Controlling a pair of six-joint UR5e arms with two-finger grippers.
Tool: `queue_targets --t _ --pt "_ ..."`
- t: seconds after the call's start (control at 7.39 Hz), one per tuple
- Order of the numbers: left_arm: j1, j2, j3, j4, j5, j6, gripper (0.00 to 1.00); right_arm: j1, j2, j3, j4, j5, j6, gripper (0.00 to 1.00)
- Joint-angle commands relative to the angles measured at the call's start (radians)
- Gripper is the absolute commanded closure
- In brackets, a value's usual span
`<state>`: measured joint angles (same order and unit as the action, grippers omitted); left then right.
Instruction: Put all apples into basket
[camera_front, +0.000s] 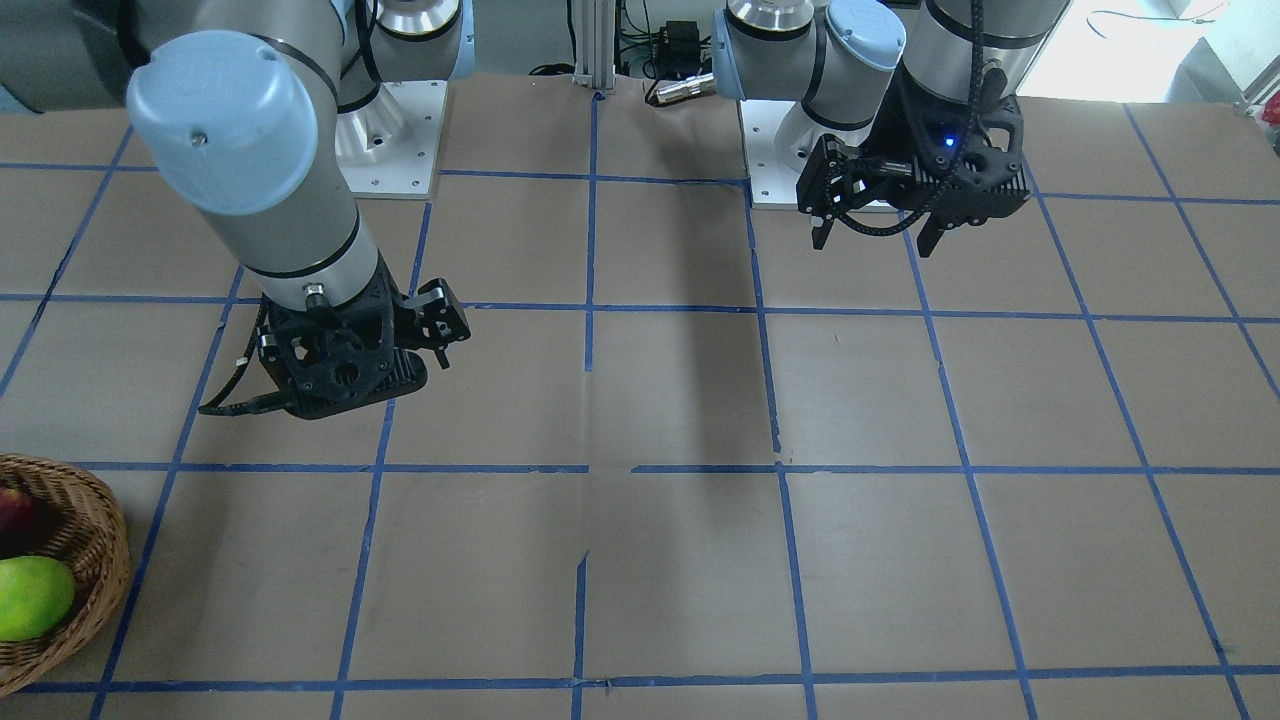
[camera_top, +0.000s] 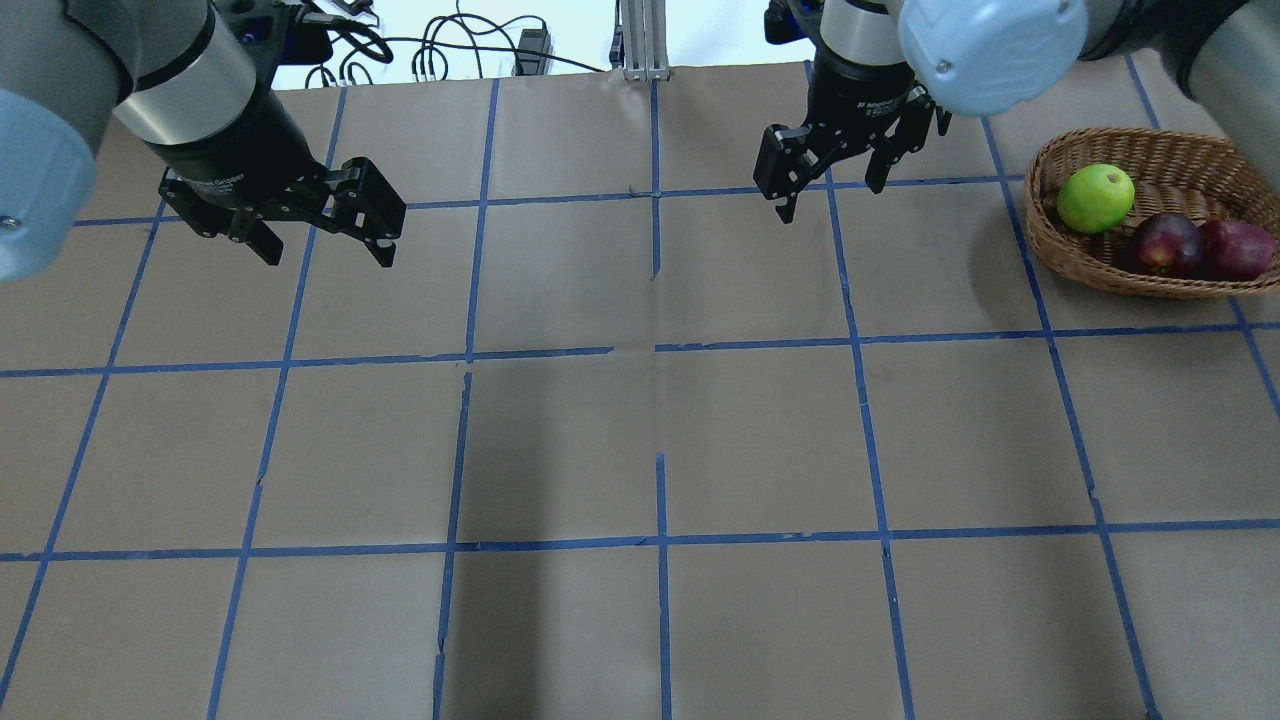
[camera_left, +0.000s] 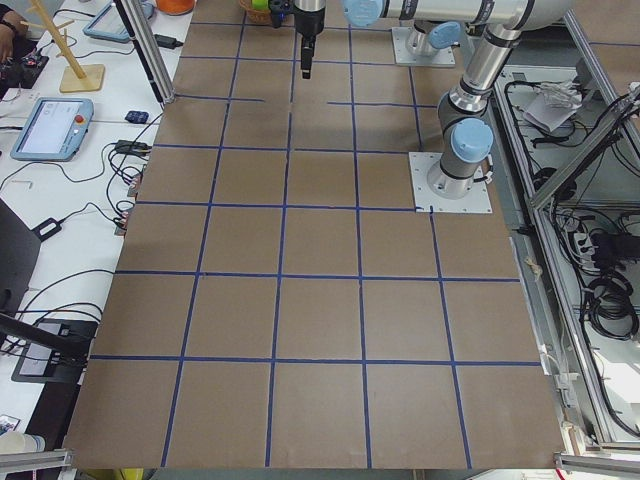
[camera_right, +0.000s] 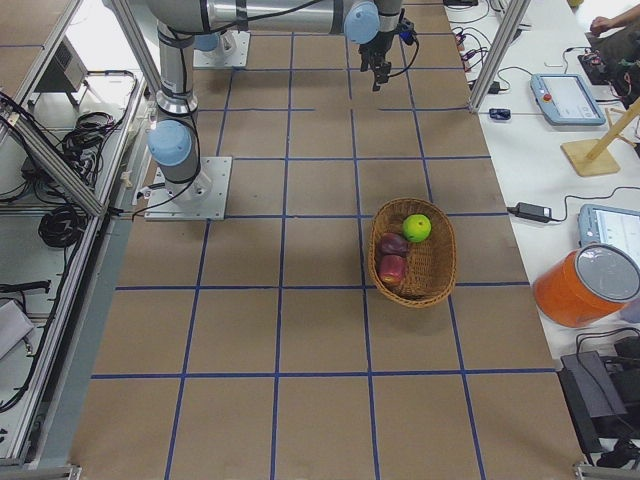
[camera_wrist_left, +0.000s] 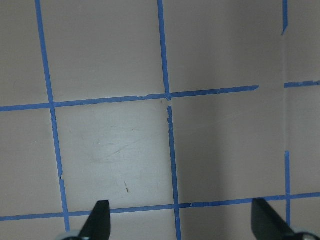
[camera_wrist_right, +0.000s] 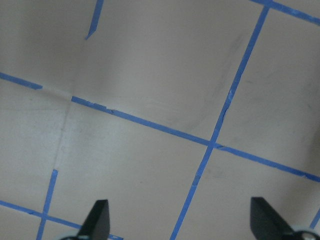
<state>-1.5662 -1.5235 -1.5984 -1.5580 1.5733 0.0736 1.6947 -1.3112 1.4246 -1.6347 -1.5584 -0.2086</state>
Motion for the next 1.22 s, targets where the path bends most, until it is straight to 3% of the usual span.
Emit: queue_targets --t 0.0,1.08 --pt "-0.002 0.000 0.000 -0.001 0.005 0.000 0.00 -0.033 -0.051 0.043 -0.047 -0.002 0.014 0.00" --pt "0.000 0.003 0.000 -0.001 0.005 0.000 0.00 -0.055 -0.092 0.050 -0.005 -0.018 0.097 0.00"
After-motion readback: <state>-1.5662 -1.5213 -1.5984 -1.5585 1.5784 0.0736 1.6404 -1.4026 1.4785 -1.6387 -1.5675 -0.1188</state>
